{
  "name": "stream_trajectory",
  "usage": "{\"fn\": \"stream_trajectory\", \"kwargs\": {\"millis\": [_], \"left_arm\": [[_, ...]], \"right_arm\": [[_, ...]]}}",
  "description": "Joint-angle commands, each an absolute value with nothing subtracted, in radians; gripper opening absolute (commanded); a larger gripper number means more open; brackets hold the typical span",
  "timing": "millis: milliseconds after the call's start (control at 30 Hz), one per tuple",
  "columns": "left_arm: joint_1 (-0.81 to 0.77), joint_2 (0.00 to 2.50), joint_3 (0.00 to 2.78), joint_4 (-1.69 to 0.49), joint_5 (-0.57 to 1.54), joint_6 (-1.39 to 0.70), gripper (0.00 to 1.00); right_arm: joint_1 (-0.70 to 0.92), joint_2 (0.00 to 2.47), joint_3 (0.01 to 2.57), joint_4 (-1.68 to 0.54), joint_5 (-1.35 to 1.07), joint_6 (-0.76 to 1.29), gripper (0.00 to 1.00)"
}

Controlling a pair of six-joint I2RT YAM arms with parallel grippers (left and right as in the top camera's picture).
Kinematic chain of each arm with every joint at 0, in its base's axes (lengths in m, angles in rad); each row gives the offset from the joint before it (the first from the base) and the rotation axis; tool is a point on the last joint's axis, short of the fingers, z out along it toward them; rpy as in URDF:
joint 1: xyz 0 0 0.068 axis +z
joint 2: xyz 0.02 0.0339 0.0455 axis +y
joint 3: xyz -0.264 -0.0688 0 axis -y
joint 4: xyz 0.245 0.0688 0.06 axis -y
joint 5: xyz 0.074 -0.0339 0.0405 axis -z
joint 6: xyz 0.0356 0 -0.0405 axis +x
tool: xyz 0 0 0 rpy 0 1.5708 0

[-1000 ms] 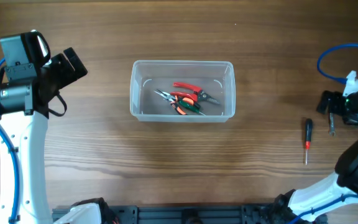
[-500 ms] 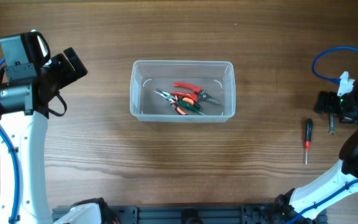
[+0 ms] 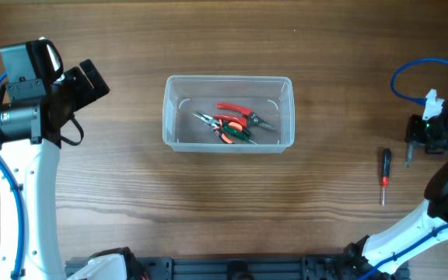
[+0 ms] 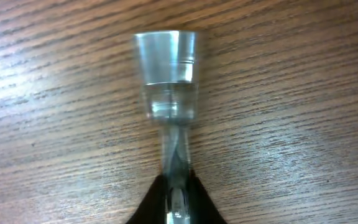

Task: Pack container
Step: 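Grasp the silver wrench with the right gripper, then lower the silver wrench into the container and open the right gripper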

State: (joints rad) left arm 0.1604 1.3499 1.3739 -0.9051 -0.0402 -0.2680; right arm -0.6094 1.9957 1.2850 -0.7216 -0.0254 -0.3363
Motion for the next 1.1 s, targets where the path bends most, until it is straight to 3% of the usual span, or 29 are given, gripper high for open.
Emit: {"fn": "stream_trajectory", "kwargs": {"millis": [0,200,433,567,833,1067], "left_arm": [[0.168,1.343,1.382,-0.903,-0.046,-0.266,1.0],[0.168,1.343,1.382,-0.903,-0.047,-0.266,1.0],[0.168,1.343,1.382,-0.903,-0.047,-0.266,1.0],[0.168,1.343,1.382,-0.903,-0.047,-0.266,1.0],[0.168,1.343,1.382,-0.903,-0.047,-0.266,1.0],[0.168,1.343,1.382,-0.902,-0.047,-0.266,1.0]], "right_arm": [[-0.599,2.041,1.281,-0.731,-0.054,-0.329,0.04],[-0.536,2.022,1.311,-0.778,-0.128,-0.285,0.04],[-0.274,1.823,1.462,-0.829,-0.12,-0.296,0.04],[-0.113,1.726,1.557,-0.826,-0.121,-0.417,0.04],[0.314,1.697,1.57,-0.937,-0.136,-0.863,0.04],[0.39,1.819,1.506,-0.952,-0.223,-0.865,0.04]]}}
